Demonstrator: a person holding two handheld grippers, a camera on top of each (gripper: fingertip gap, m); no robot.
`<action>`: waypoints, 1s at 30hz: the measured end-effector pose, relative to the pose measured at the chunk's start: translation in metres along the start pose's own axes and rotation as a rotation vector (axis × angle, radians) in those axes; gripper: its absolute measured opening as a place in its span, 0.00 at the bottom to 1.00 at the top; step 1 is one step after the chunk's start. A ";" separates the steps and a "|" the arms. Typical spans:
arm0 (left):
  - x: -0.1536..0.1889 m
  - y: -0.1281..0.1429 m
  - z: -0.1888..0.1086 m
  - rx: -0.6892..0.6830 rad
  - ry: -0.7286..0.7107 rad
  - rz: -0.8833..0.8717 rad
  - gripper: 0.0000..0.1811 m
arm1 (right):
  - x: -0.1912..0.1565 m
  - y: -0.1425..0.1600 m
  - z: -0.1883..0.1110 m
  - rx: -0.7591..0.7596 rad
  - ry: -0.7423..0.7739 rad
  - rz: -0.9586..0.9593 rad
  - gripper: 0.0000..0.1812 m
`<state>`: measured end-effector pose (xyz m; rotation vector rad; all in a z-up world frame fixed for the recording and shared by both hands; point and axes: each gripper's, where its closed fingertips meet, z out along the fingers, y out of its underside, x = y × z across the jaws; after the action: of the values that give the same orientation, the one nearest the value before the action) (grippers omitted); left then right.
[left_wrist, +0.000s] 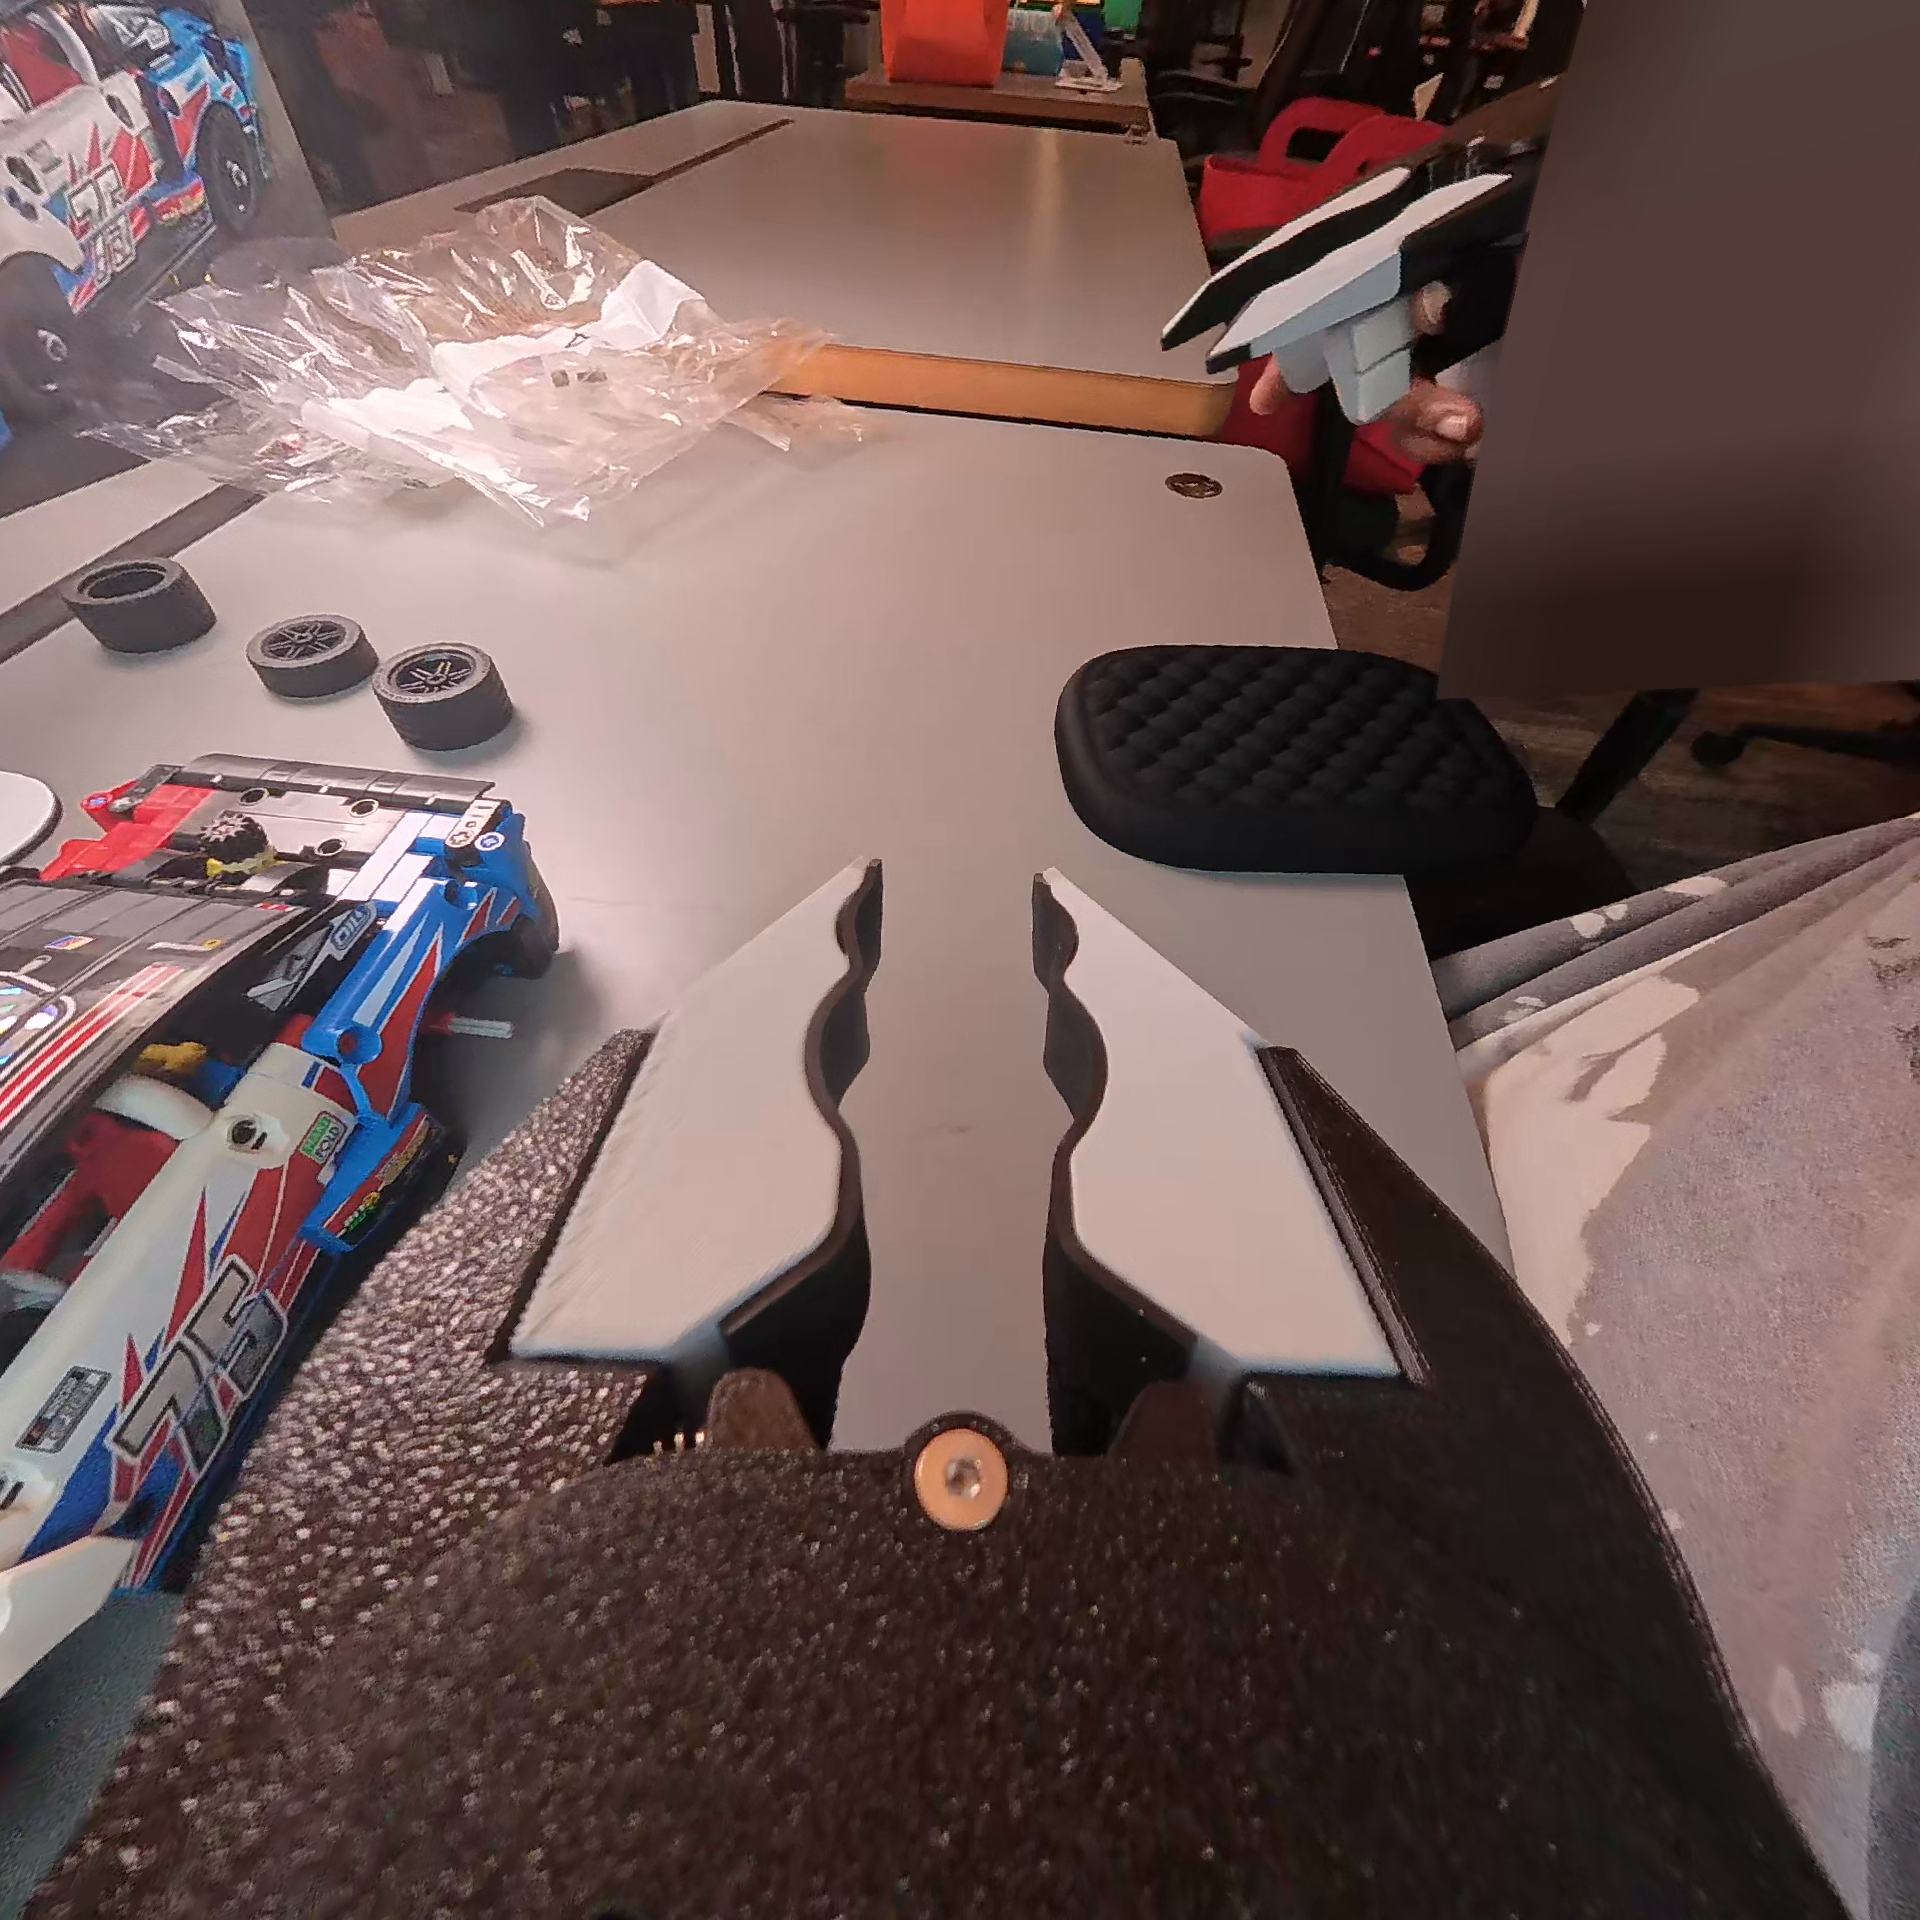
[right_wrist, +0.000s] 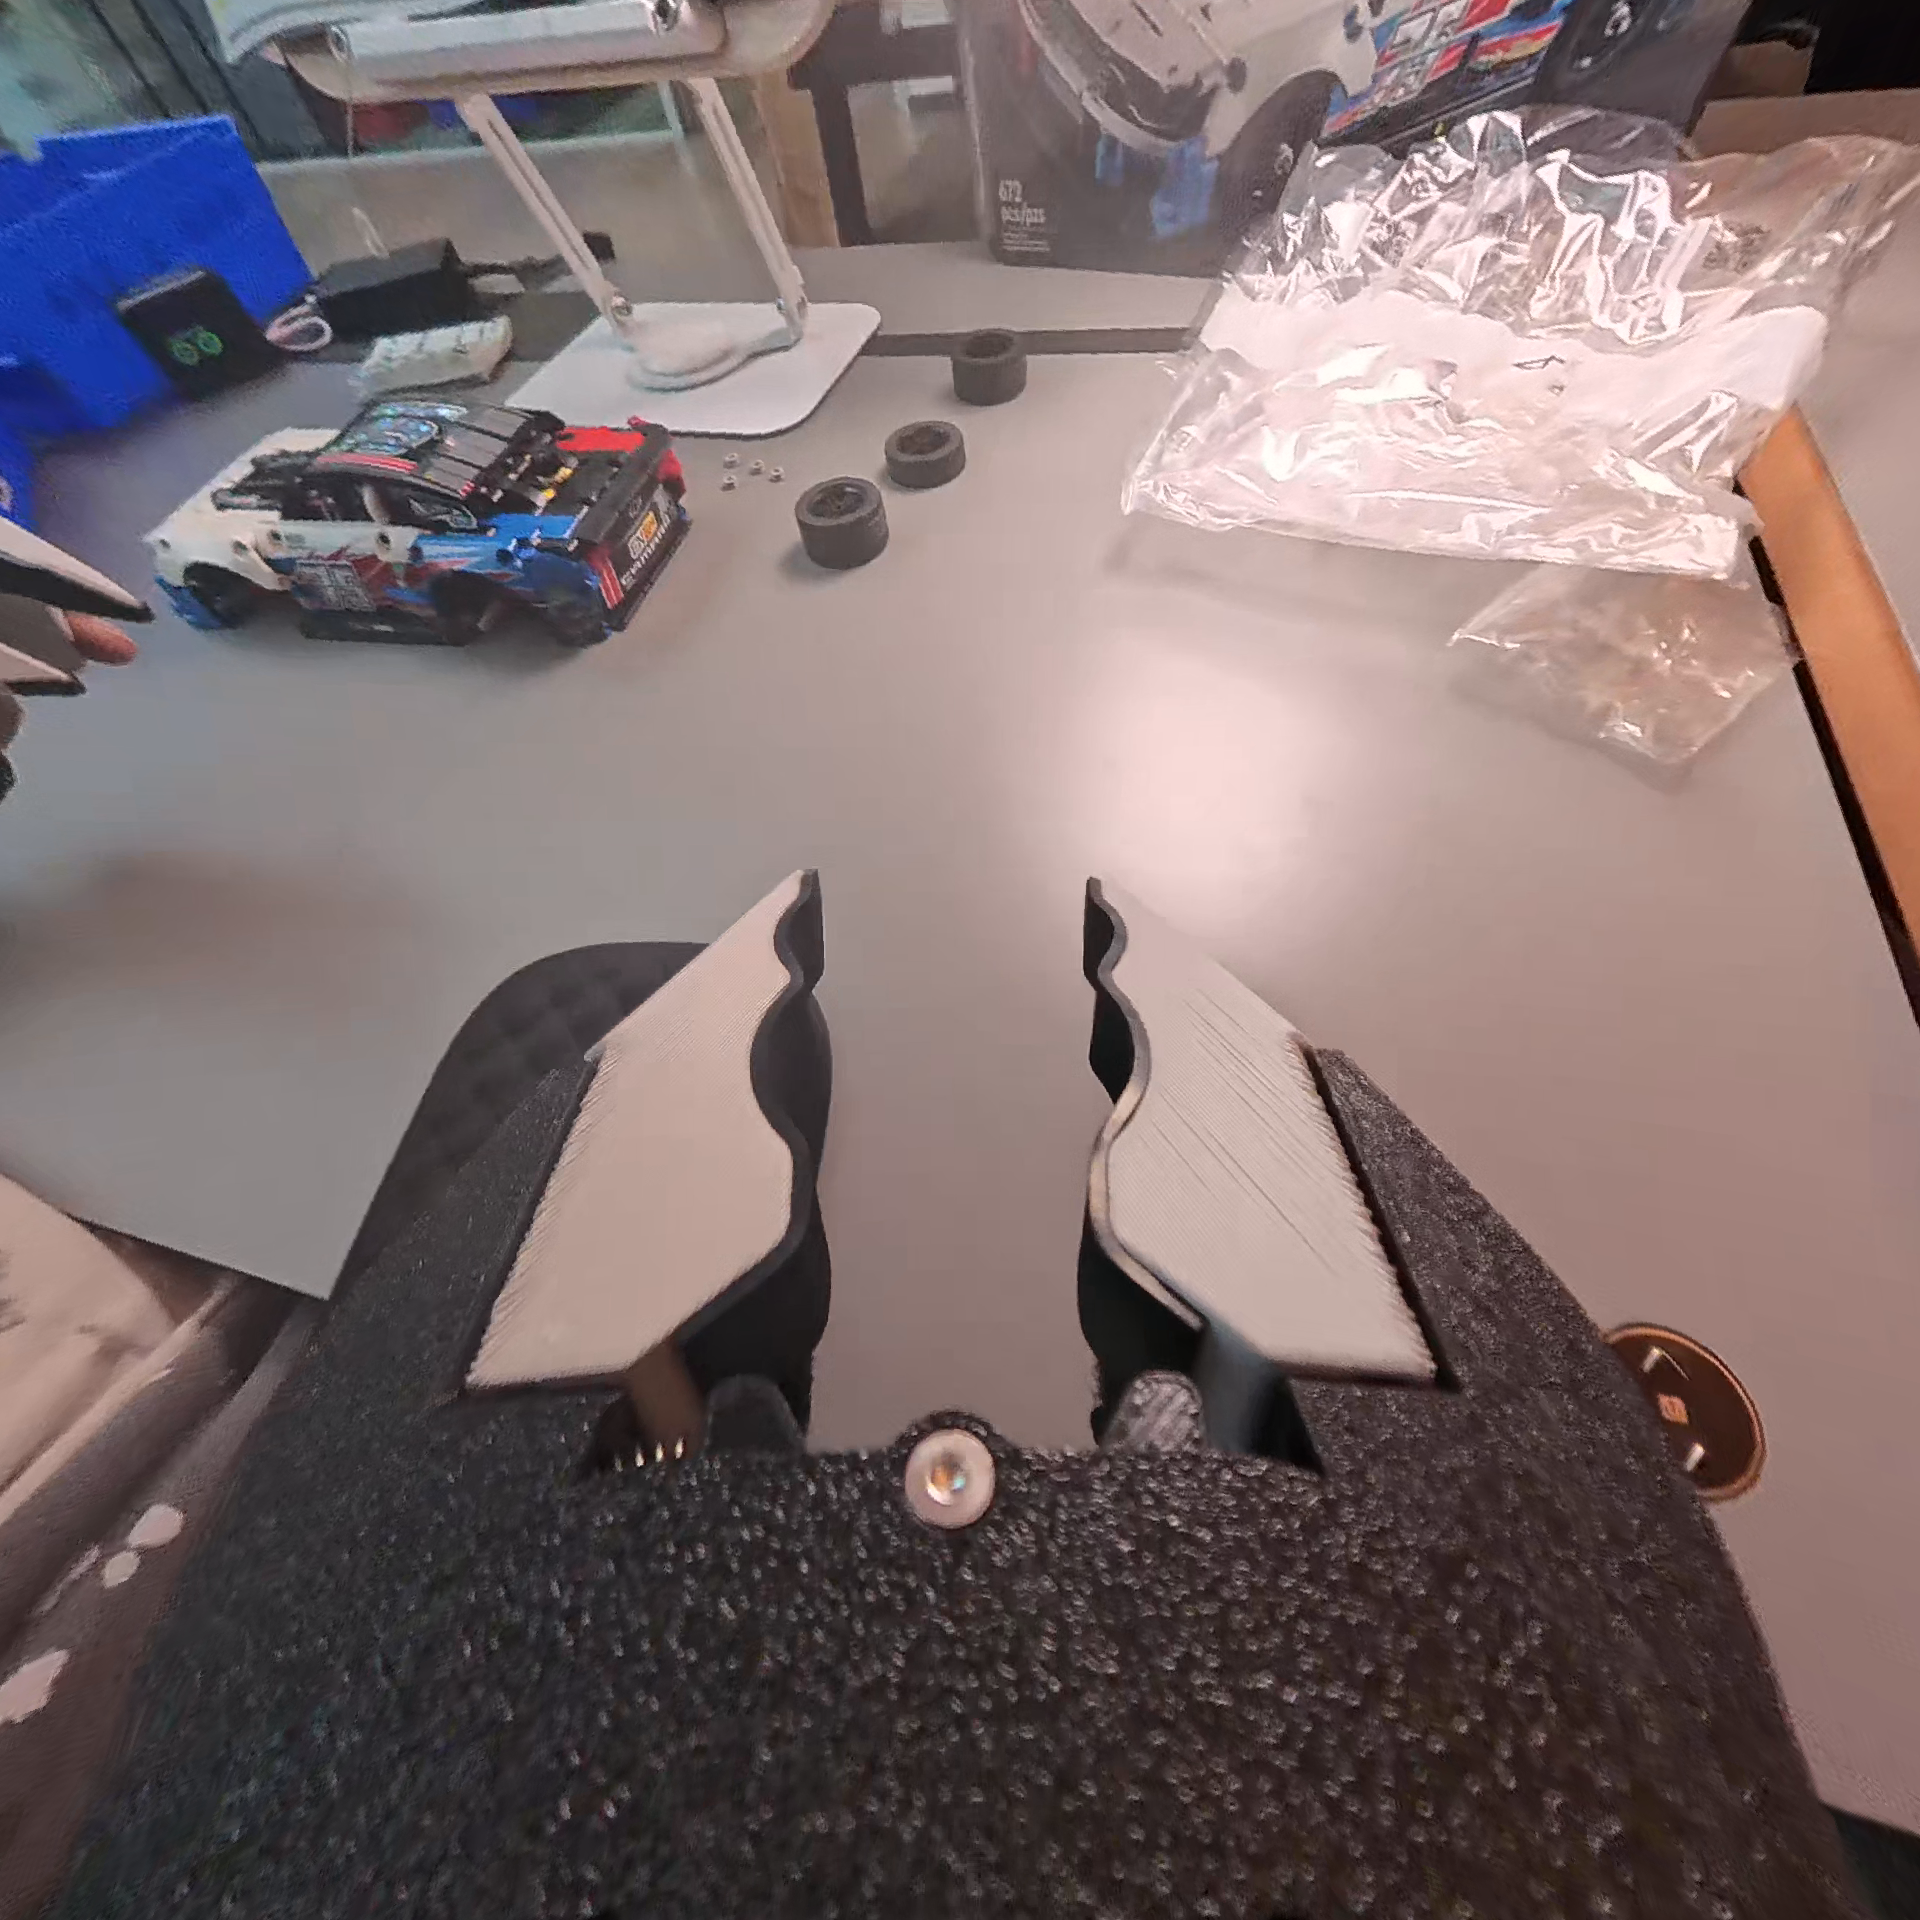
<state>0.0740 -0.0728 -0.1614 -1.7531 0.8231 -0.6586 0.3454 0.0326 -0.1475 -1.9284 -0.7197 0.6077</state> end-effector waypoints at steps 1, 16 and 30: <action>0.001 0.001 0.001 0.001 0.004 -0.003 0.15 | -0.004 -0.003 0.003 0.012 -0.007 -0.009 0.27; 0.023 0.023 -0.001 -0.021 0.150 0.008 0.16 | -0.079 0.044 -0.032 -0.143 0.065 -0.190 0.40; 0.022 0.034 0.001 -0.045 0.130 0.002 0.16 | -0.146 0.204 -0.070 -0.493 -0.203 -0.362 0.33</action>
<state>0.0808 -0.0969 -0.1928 -1.7636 0.9348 -0.7638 0.3362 -0.1883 -0.2856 -2.1147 -1.4184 0.4251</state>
